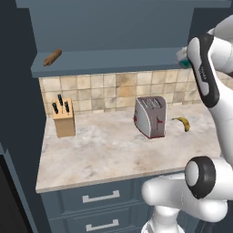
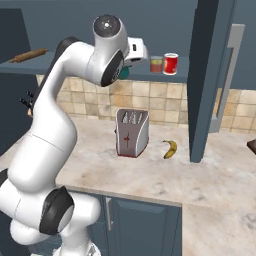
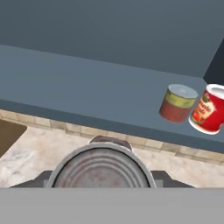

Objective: Pick the cans from the counter and place them in their designated side in the cabinet.

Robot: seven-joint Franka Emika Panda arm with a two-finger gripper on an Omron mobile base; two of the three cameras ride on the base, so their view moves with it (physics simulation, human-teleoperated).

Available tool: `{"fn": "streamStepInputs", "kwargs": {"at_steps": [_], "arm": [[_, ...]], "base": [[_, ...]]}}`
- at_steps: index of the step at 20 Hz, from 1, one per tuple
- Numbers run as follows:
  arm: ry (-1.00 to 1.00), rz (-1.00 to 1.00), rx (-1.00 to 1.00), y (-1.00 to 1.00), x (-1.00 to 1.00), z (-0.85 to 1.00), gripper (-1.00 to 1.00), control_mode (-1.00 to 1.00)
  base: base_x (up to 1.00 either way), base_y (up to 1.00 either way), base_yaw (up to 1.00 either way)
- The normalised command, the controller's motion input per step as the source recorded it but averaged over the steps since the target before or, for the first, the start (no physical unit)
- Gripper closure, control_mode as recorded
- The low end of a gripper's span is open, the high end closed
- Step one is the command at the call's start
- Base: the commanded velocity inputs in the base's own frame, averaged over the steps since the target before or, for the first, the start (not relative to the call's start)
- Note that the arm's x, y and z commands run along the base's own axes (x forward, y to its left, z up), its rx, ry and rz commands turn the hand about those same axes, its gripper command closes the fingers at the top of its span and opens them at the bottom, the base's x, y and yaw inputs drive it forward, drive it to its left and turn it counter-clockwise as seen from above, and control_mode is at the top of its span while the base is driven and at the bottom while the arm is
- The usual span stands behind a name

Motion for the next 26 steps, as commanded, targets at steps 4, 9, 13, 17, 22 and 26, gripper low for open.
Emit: {"fn": "streamStepInputs", "kwargs": {"at_steps": [4, 9, 13, 17, 22, 26], "arm": [[0.02, 0.0, 0.0, -0.08, 0.28, 0.0, 1.0, -1.0], [0.0, 0.0, 0.0, -0.07, 0.2, 0.0, 1.0, -1.0], [0.0, 0.0, 0.0, -0.04, 0.17, 0.0, 1.0, -1.0], [0.0, -0.01, 0.0, -0.01, 0.06, 0.0, 1.0, -1.0], [0.01, -0.03, 0.0, 0.0, 0.07, 0.0, 1.0, -1.0], [0.04, -0.04, 0.0, 0.0, 0.09, 0.0, 1.0, -1.0]], "base": [[0.0, 0.0, 0.0], [0.0, 0.0, 0.0], [0.0, 0.0, 0.0], [0.0, 0.0, 0.0], [0.0, 0.0, 0.0], [0.0, 0.0, 0.0]]}}
